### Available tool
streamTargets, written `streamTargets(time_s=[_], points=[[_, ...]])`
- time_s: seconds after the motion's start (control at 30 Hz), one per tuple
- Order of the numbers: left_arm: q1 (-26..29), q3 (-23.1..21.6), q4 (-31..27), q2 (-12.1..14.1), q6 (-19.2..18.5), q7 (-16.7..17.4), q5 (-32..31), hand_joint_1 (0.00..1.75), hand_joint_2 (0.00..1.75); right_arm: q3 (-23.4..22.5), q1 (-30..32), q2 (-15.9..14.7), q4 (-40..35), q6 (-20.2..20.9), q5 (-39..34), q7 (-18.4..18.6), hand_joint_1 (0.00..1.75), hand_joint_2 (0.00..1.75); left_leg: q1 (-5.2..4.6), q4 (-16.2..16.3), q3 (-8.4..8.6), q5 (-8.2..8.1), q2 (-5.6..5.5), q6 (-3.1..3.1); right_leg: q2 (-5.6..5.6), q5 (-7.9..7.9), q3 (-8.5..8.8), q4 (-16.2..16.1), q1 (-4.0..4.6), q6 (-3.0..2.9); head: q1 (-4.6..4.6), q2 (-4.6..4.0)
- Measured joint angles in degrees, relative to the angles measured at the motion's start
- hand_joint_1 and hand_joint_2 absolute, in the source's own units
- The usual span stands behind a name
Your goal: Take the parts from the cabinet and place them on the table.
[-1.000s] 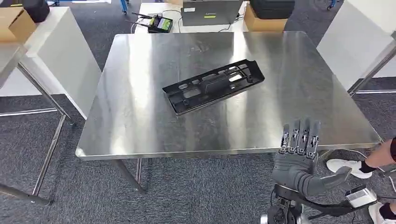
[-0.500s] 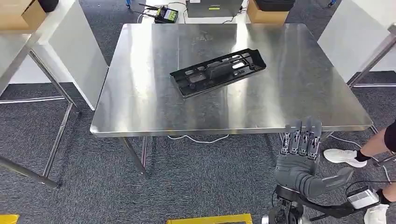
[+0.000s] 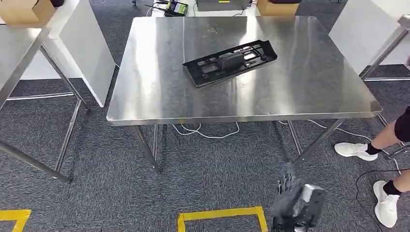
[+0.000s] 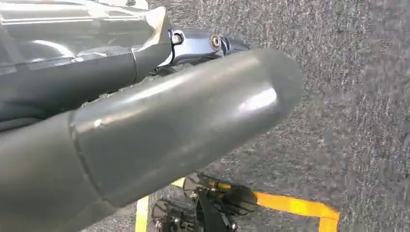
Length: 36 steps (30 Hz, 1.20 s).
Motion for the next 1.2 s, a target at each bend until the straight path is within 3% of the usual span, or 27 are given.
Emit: streamTargets(time_s=[0.03,0.07,0.1,0.13,0.2,0.23,0.3,0.37,0.4,0.43,0.53,0.57,0.63,0.67,0.73,0.77,0.8,0.87,0.9,0.93,0.97,1.0,1.07,1.1,1.13,1.17,1.2], points=[[0.0,0.0,0.0,0.0,0.0,0.0,-0.4,0.0,0.0,0.0,-0.6,-0.3,6.1,-1.2,2.8,-1.1,0.0,0.0,0.18,-0.1,-0.03,0.41,0.01,-0.37,-0.02,0.38,-0.12,-0.1,0.11,-0.48,0.09,0.0],[0.0,0.0,0.0,0.0,0.1,0.1,-0.4,0.0,0.0,0.0,-1.6,-0.4,13.9,-2.3,5.4,-3.5,0.0,0.0,0.1,0.3,-0.39,0.17,-0.15,-0.66,-0.15,1.35,-0.09,-1.0,-0.76,-1.08,0.11,0.0],[0.0,0.0,0.0,0.0,0.2,0.1,-0.6,0.0,0.0,0.0,-2.6,-0.5,20.4,-2.8,6.7,-6.0,0.0,0.0,0.29,1.3,-0.79,-1.67,-0.46,-0.95,-0.42,1.77,-0.3,-0.9,-0.78,-1.3,0.0,0.0],[0.1,0.0,0.0,0.0,0.3,0.1,-0.7,0.0,0.0,0.0,-3.3,-0.5,25.5,-3.1,7.1,-8.0,0.0,0.0,0.48,4.0,-1.53,-5.26,-0.46,-1.38,-0.54,2.2,-0.91,-0.9,-0.85,-1.95,-0.11,0.0],[0.2,-0.1,0.1,0.0,0.3,0.1,-0.8,0.0,0.0,0.0,-5.1,-0.7,34.2,-3.8,8.1,-9.2,0.0,0.0,0.94,11.9,-3.37,-11.36,-0.45,-2.34,-0.72,3.11,-1.98,-0.8,-0.83,-2.11,-0.19,0.0],[0.2,-0.2,0.1,0.0,0.4,0.1,-0.8,0.0,0.0,0.0,-6.6,-0.9,39.7,-4.4,8.5,-8.6,0.0,0.0,1.2,15.6,-3.97,-12.43,-0.44,-2.79,-0.76,3.63,-2.56,-0.6,-0.83,-1.96,-0.22,0.0],[0.2,-0.7,0.1,0.0,0.5,0.0,-0.9,0.0,0.0,-0.1,-8.2,-1.4,47.8,-5.1,9.4,-7.8,0.0,0.0,1.9,16.0,-2.27,-9.56,-0.39,-3.33,-0.81,4.13,-4.02,0.4,-1.13,-1.35,-0.24,0.0],[0.2,-1.0,0.1,0.0,0.6,-0.2,-1.0,0.0,0.0,0.0,-9.2,-1.9,54.4,-5.5,10.6,-7.1,0.0,0.0,2.39,8.5,3.28,-5.93,-0.36,-3.84,-0.87,4.25,-5.53,1.8,-1.6,-1.1,-0.26,0.0],[0.2,-1.1,0.1,0.0,0.6,-0.3,-1.3,0.0,0.0,0.0,-9.7,-2.3,57.5,-5.7,11.0,-6.5,0.0,0.0,2.62,3.8,5.99,-6.59,-0.53,-4.29,-0.91,4.24,-6.26,2.6,-1.61,-1.05,-0.33,0.0],[0.1,-1.2,0.1,0.0,0.6,-0.3,-1.5,0.0,0.0,0.1,-10.2,-2.6,59.7,-5.7,11.3,-5.5,0.0,0.0,1.95,2.0,7.05,-7.19,-0.86,-4.11,-0.88,4.47,-7.1,3.2,-1.38,-0.69,-0.5,0.0],[0.1,-1.4,0.2,0.2,0.7,-0.5,-1.9,0.0,0.0,0.5,-11.4,-3.3,65.0,-4.0,12.6,4.1,0.0,0.0,1.43,1.7,6.41,-6.82,-0.68,-3.36,-0.67,5.65,-7.71,3.1,-1.72,1.04,-0.39,0.0],[0.1,-1.5,0.2,0.2,0.6,-0.6,-2.0,0.0,0.0,0.9,-11.4,-3.7,66.4,-3.2,13.5,8.1,0.0,0.0,1.52,0.6,6.05,-6.47,-0.53,-2.8,-0.54,6.0,-8.04,3.2,-1.26,1.62,-0.37,0.0],[-0.1,-1.7,0.3,0.2,0.6,-0.6,-2.2,0.0,0.0,2.1,-11.8,-4.5,68.5,-1.4,14.8,14.9,0.0,0.0,1.71,-0.2,5.31,-5.42,-0.3,-1.09,-0.26,1.92,-9.87,6.5,-1.52,0.99,-0.13,0.0],[-0.2,-1.9,0.3,0.4,0.7,-0.6,-2.2,0.0,0.0,2.6,-11.9,-4.7,69.4,-0.4,14.9,17.9,0.0,0.0,1.58,-0.1,4.47,-4.74,-0.21,-0.17,-0.07,-1.48,-11.37,10.8,-1.7,0.33,0.15,0.0],[-0.1,-2.1,0.4,0.5,0.7,-0.5,-2.3,0.0,0.0,3.1,-11.9,-5.1,70.4,0.2,15.1,18.7,0.0,0.0,1.41,-0.1,2.87,-3.45,0.0,-0.02,0.04,-5.27,-12.99,18.3,-1.96,0.19,0.2,0.0],[-0.1,-2.3,0.4,0.5,0.7,-0.5,-2.4,0.0,0.0,3.3,-12.0,-5.3,70.7,0.3,15.3,18.5,0.0,0.0,1.41,-0.1,1.93,-2.71,0.2,-0.1,0.05,-5.14,-12.8,20.4,-2.12,0.8,0.24,0.0],[-0.1,-2.4,0.4,0.5,0.7,-0.5,-2.6,0.0,0.0,3.5,-12.1,-5.5,70.9,0.4,15.6,17.8,0.0,0.0,1.41,-0.1,1.08,-2.03,0.32,-0.19,0.04,-3.78,-11.59,19.9,-2.3,1.58,0.24,0.0],[-0.1,-2.4,0.5,0.5,0.7,-0.5,-2.7,0.0,0.0,4.2,-12.4,-5.9,71.3,0.3,16.0,16.3,0.0,0.0,1.51,0.0,-0.75,-0.51,0.37,-0.69,0.04,0.21,-6.2,13.4,-2.68,3.22,0.24,0.0],[-0.2,-2.5,0.6,0.5,0.7,-0.5,-2.7,0.0,0.0,4.4,-12.7,-6.0,71.3,0.1,16.2,15.5,0.0,0.0,1.49,0.1,-1.35,0.26,0.35,-1.09,0.04,0.56,-2.37,8.0,-3.03,3.3,0.26,0.0],[-0.2,-2.5,0.5,0.6,0.7,-0.5,-2.7,0.0,0.0,4.5,-12.9,-5.9,71.4,0.0,16.3,14.6,0.0,0.0,1.32,0.1,-1.72,0.81,0.35,-1.53,0.07,-1.63,1.5,2.3,-3.23,2.73,0.37,0.0],[-0.2,-2.5,0.6,0.7,0.7,-0.5,-2.7,0.0,0.0,4.7,-13.1,-6.0,71.4,-0.1,16.3,14.2,0.0,0.0,1.11,0.2,-1.79,1.39,0.38,-1.86,0.36,-2.06,2.67,-0.7,-2.41,2.29,0.27,0.0],[-0.1,-2.5,0.6,0.7,0.7,-0.5,-2.7,0.0,0.0,4.7,-13.3,-6.0,71.5,-0.1,16.4,13.9,0.0,0.0,1.11,-0.3,-1.63,2.15,0.53,-2.15,0.3,-1.76,1.8,-0.1,-2.47,2.21,0.07,0.0],[-0.2,-2.5,0.6,0.8,0.7,-0.5,-2.8,0.0,0.0,4.8,-13.3,-6.0,71.7,-0.1,16.6,13.7,0.0,0.0,1.35,-0.3,-1.77,3.25,0.39,-2.61,0.21,-1.12,1.07,0.4,-2.41,1.27,-0.17,0.0],[-0.1,-2.5,0.6,0.9,0.7,-0.5,-2.8,0.0,0.0,4.9,-13.4,-6.0,72.0,-0.2,16.6,13.7,0.0,0.0,1.84,0.4,-2.27,1.83,0.22,-2.9,-0.13,-0.4,0.66,0.4,-3.38,0.44,-0.48,0.0],[-0.1,-2.5,0.6,0.9,0.7,-0.5,-2.8,0.0,0.0,4.9,-13.4,-6.0,72.0,-0.3,16.6,13.7,0.0,0.0,1.92,2.1,-2.7,-1.78,0.17,-3.08,-0.32,0.25,0.09,0.4,-2.95,0.02,-0.5,0.0],[0.0,-2.5,0.7,0.9,0.7,-0.5,-2.8,0.0,0.0,5.0,-13.3,-6.0,72.1,-0.4,16.6,13.7,0.0,0.0,1.93,5.9,-3.44,-6.82,0.17,-3.22,-0.49,0.92,-0.72,0.5,-2.75,-0.9,-0.61,0.0],[0.0,-2.5,0.8,0.9,0.7,-0.5,-2.8,0.0,0.0,5.1,-13.3,-6.0,72.2,-0.6,16.6,13.8,0.0,0.0,1.94,10.3,-4.05,-10.69,0.1,-3.42,-0.55,1.76,-1.61,0.5,-2.47,-1.16,-0.74,0.0]])
